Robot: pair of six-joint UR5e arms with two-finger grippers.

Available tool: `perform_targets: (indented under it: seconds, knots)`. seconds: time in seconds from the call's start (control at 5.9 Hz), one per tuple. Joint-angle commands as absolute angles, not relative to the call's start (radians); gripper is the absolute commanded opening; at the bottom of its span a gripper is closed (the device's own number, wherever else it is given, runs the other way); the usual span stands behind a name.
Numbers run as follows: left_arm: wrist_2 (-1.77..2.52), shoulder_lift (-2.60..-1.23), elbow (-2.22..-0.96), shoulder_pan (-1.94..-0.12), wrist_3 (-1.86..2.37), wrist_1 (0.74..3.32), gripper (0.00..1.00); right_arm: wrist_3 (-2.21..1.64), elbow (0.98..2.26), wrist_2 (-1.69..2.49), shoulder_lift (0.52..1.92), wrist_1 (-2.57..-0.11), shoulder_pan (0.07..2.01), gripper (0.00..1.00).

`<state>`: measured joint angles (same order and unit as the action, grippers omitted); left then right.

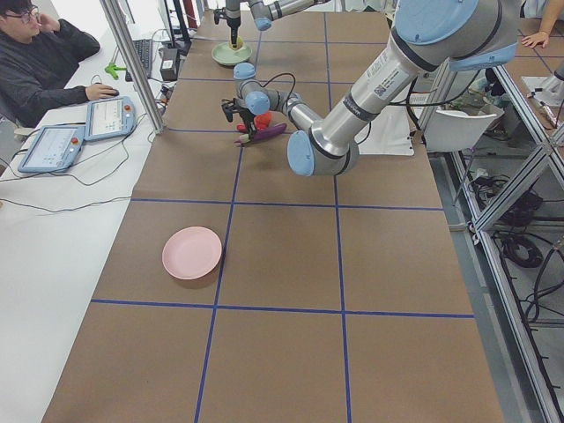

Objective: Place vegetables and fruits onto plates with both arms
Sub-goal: 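Release the peach on the green plate while the left gripper lifts the eggplant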

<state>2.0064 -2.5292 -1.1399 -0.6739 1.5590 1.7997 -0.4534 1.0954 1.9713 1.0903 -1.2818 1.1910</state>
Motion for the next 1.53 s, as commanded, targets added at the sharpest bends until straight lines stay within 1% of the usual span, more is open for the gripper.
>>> perform_targets:
  seconds: [0.0,0.17,0.34,0.68,0.85,1.02,1.19,1.36]
  knots:
    - [2.063,-2.528,-1.149,-0.751,1.552,1.773,0.00,-0.453,1.082,1.947,1.100,-1.279,1.183,0.00]
    - [2.081,-2.526,-1.160,-0.797,1.545,1.735,0.00,-0.453,1.078,1.939,1.100,-1.279,1.180,0.19]
    - [2.092,-2.525,-1.160,-0.822,1.478,1.714,0.00,-0.459,1.097,1.947,1.097,-1.278,1.187,0.99]
    - [2.091,-2.517,-1.157,-0.934,1.265,1.615,0.00,-0.488,1.184,2.111,1.083,-1.293,1.216,1.00]
    - [2.088,-2.488,-1.155,-1.015,1.118,1.559,0.00,-0.579,1.221,2.200,1.059,-1.296,1.215,1.00]
    - [2.083,-2.429,-1.147,-1.102,0.971,1.557,0.00,-0.754,1.297,2.230,1.045,-1.314,1.178,1.00]
    - [2.080,-2.404,-1.102,-1.173,0.845,1.566,0.00,-0.846,1.403,2.224,1.045,-1.383,1.128,1.00]
    - [2.077,-2.399,-1.019,-1.211,0.771,1.607,0.00,-0.897,1.511,2.217,1.040,-1.501,1.082,1.00]
